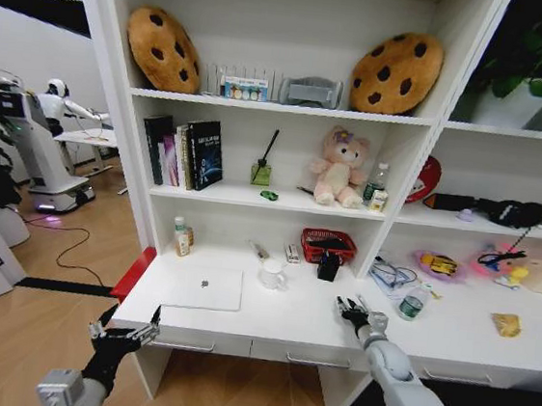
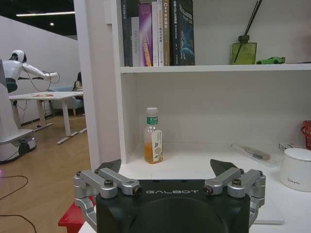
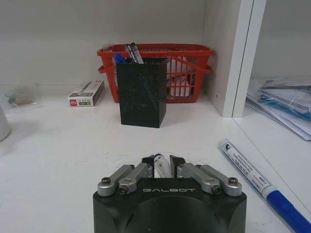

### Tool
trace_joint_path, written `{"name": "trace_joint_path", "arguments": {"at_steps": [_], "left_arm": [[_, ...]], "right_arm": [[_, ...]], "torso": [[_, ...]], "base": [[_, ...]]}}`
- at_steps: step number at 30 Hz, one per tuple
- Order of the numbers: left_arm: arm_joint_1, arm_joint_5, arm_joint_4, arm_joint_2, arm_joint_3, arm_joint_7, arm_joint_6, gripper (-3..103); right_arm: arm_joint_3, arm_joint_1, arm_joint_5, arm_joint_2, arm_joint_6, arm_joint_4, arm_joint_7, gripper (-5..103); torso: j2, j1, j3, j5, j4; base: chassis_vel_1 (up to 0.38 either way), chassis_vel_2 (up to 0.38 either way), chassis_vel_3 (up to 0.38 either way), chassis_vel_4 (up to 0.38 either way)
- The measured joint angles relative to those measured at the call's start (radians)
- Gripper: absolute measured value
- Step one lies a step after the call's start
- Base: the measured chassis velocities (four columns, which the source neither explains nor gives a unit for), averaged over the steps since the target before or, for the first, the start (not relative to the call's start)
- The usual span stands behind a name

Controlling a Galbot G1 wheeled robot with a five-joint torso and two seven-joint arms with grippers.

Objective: Organize the objects on the table.

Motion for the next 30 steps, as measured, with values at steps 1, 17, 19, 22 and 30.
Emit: {"name": "trace_joint_path", "arguments": {"at_steps": [1, 17, 19, 22, 30], "left_arm": [[0.0, 0.0, 0.0, 0.0, 0.0, 0.0, 0.0, 100], [0.0, 0.0, 0.0, 0.0, 0.0, 0.0, 0.0, 100], [0.0, 0.0, 0.0, 0.0, 0.0, 0.0, 0.0, 100], [0.0, 0.0, 0.0, 0.0, 0.0, 0.0, 0.0, 100], [0.0, 0.0, 0.0, 0.0, 0.0, 0.0, 0.0, 100]], "right_arm": [[0.0, 0.005, 0.005, -0.002, -0.008, -0.002, 0.0, 19], [-0.005, 0.009, 0.01, -0.017, -0.017, -0.018, -0.02, 44], [-0.008, 0.011, 0.007, -0.016, -0.017, -0.028, -0.025, 54], [-0.009, 0.012, 0.007, -0.017, -0.023, -0.035, -0.029, 66], [-0.01, 0.021, 0.008, -0.018, -0.03, -0.046, -0.043, 46]], "torso": [[0.0, 0.0, 0.0, 0.0, 0.0001], [0.0, 0.0, 0.0, -0.0001, 0.0], [0.0, 0.0, 0.0, -0.0001, 0.0001], [0.0, 0.0, 0.0, 0.0, 0.0], [0.0, 0.0, 0.0, -0.0002, 0.0]], "base": [[0.0, 0.0, 0.0, 0.0], [0.0, 0.0, 0.0, 0.0], [0.0, 0.0, 0.0, 0.0], [0.0, 0.0, 0.0, 0.0], [0.0, 0.0, 0.0, 0.0]]}}
